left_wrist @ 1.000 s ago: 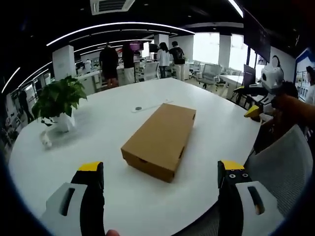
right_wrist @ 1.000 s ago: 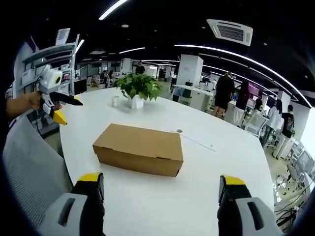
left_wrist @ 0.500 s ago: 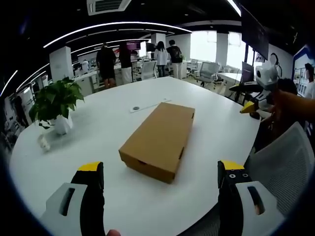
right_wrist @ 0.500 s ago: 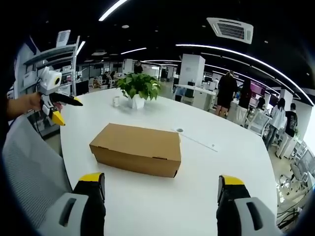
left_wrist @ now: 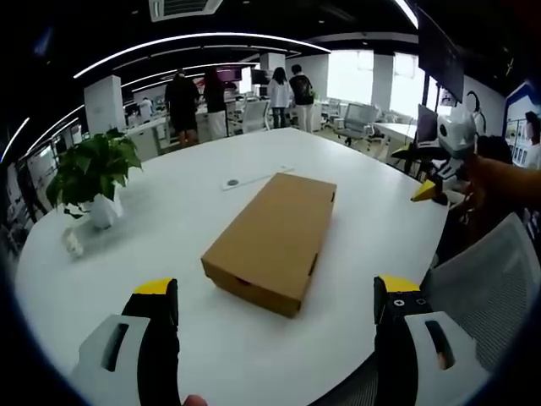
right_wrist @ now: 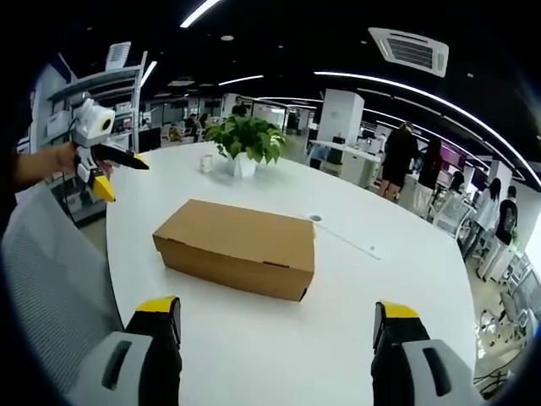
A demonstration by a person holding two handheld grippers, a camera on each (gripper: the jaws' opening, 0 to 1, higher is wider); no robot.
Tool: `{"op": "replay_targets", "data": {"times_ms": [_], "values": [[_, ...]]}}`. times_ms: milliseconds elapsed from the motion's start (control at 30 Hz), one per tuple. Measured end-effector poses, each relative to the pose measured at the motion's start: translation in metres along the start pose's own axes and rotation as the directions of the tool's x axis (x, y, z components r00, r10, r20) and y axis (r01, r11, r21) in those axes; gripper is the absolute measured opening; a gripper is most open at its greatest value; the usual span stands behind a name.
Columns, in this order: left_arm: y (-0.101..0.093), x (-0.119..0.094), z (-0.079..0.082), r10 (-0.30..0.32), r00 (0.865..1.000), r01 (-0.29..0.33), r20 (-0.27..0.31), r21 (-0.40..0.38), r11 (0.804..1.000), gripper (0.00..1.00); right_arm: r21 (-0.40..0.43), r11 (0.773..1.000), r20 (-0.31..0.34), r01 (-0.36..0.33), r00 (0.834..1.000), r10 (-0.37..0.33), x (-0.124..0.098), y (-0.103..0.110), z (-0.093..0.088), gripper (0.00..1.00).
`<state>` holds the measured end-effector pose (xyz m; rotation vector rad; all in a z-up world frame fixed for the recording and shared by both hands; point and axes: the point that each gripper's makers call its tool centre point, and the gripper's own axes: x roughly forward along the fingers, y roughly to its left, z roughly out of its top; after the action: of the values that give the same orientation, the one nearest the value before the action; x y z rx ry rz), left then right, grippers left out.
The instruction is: Operate the shoe box by opening the lid, removing the specified soft item, and placing it in the target area until the item is outside and the box remains undamaged.
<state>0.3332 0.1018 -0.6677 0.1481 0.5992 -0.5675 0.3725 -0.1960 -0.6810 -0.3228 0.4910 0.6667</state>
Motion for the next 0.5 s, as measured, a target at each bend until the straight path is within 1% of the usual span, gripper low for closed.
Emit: {"op": "replay_targets", "data": {"times_ms": [233,433,500], "values": [[0.002,0.004,0.003,0.009,1.0,-0.009,0.003,-0.012,1.0,1.0,-0.031,0.999,-0.018,-0.014,1.0,0.014,0.006,-0.003,-0.001,0.94],[0.004,0.006,0.0,0.009,1.0,-0.009,-0.003,-0.027,1.0,1.0,-0.053,0.998,-0.035,-0.027,0.999,0.025,0.011,-0.006,-0.004,0.94],[0.002,0.008,-0.002,-0.009,1.0,0.009,0.003,-0.047,0.999,1.0,-0.056,0.998,-0.039,-0.031,0.999,0.029,0.013,-0.007,-0.005,0.94]]}}
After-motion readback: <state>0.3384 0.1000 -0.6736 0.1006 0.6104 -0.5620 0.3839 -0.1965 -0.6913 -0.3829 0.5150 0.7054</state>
